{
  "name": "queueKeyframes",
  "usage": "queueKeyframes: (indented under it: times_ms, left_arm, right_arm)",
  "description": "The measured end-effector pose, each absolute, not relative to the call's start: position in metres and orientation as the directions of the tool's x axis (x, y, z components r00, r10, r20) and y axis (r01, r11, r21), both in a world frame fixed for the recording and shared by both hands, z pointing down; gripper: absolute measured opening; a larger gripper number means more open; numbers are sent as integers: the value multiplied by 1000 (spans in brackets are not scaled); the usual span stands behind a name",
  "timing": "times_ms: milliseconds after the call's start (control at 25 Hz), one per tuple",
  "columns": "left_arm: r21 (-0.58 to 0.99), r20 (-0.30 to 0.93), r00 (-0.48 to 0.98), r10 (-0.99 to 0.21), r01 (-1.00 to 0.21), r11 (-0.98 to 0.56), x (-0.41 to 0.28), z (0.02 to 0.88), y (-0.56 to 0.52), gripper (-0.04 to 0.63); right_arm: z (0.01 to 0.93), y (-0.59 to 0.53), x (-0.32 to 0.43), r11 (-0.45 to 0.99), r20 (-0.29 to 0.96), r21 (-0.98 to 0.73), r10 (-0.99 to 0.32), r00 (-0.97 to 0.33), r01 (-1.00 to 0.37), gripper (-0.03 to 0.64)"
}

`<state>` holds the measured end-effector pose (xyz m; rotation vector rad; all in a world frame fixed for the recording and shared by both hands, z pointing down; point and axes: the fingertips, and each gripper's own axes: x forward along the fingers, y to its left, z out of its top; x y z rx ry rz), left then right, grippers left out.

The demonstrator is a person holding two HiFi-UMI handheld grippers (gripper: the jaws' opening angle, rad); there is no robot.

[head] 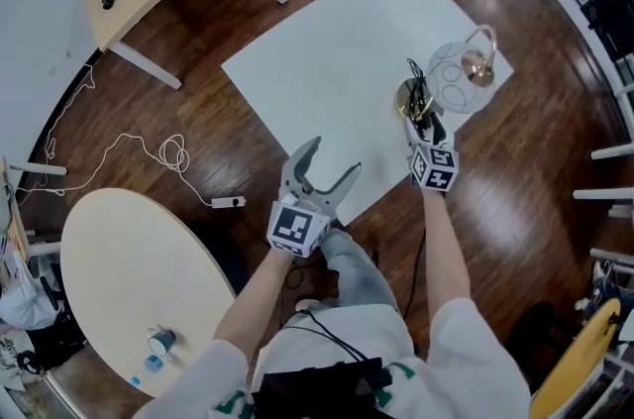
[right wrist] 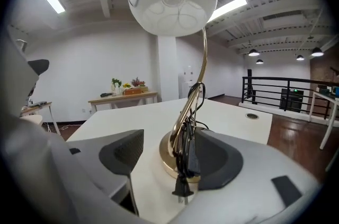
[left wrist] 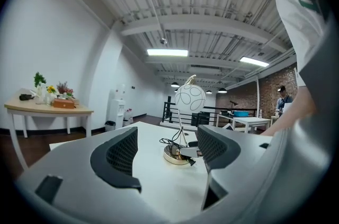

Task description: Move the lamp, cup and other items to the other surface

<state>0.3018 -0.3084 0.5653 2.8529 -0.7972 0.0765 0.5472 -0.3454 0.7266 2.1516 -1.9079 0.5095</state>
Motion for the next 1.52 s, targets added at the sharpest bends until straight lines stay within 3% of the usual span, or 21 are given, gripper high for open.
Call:
queueKeyframes:
  times_ms: [280, 680, 1080, 1240, 1400, 1520]
  left_arm:
    - [150, 80, 808, -584, -589, -794, 255, 546, -287, 350]
    - [128, 73, 557, -827, -828, -546, 92, 524, -227, 351]
    - [99, -17, 78, -997, -992, -79, -104, 468, -116, 350]
    - [70, -38, -137, -990, -988, 134, -178, 461, -51, 351]
    - [40, -47, -315, -948, -949, 313, -232, 456, 16, 351]
    - [75, -68, -433, -899, -901, 428, -258, 444, 63, 353]
  right_arm:
    - [672, -300, 479, -59, 295, -80, -955, 33, -995, 333]
    - [599, -286, 239, 437, 172, -125, -875, -453, -891, 333]
    - [530, -215, -7, 821, 47, -135, -553, -832, -554, 333]
    - [504, -172, -92, 911, 10, -123, -395, -919, -393, 333]
    - [486, -121, -166, 973, -39, -103, -210, -977, -205, 392]
    - [476, -79, -208, 993, -65, -91, -79, -995, -73, 395]
